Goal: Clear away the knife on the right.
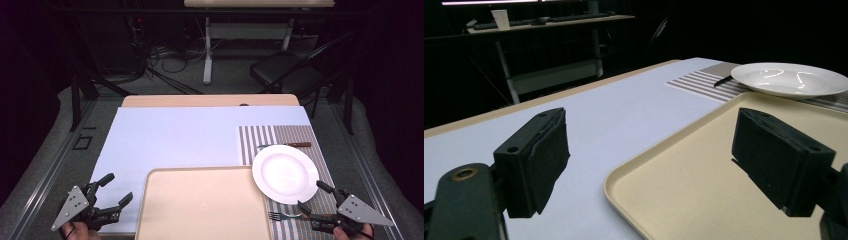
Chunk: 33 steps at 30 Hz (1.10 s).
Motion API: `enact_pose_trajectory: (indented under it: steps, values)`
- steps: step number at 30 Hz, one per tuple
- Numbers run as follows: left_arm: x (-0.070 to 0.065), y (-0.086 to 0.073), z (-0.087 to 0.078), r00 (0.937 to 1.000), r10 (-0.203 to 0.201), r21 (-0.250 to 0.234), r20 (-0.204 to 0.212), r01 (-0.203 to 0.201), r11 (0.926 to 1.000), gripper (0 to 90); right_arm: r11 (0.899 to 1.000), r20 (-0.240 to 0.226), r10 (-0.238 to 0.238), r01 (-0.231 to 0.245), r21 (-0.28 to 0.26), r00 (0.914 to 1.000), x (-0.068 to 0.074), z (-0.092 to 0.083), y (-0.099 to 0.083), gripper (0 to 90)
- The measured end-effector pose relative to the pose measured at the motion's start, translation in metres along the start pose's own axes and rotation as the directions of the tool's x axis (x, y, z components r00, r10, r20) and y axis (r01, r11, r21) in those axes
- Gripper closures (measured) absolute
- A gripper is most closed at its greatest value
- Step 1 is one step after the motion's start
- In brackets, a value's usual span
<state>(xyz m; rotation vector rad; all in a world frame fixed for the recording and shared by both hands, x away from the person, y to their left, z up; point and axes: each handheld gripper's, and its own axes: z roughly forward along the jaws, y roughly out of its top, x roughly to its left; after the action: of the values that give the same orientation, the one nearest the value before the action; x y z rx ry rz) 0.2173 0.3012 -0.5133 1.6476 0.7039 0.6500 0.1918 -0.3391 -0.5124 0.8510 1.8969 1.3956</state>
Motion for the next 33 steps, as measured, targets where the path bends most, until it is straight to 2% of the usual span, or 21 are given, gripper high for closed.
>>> enact_pose_trajectory:
  steps: [9, 23, 33]
  values:
    - [0.0004, -0.0003, -0.0011, 1.0, 0.002, 0.001, -0.004, -0.002, 1.0, 15.4, 1.0, 0.015, -0.007, 0.007, 0.008, 0.9999, -0.0008, 0.0003, 0.0005, 14.3]
    - [0.0008, -0.0006, -0.0011, 1.0, -0.002, 0.005, -0.007, 0.002, 1.0, 15.4, 1.0, 0.04, 0.006, -0.007, 0.016, 0.9992, -0.0059, -0.0027, -0.0009, 14.3]
    - [0.0016, -0.0012, -0.0009, 0.9999, -0.009, 0.007, -0.009, 0.009, 0.9999, 15.4, 1.0, 0.041, 0.012, -0.013, 0.02, 0.9991, -0.0069, -0.0023, -0.0023, 14.3]
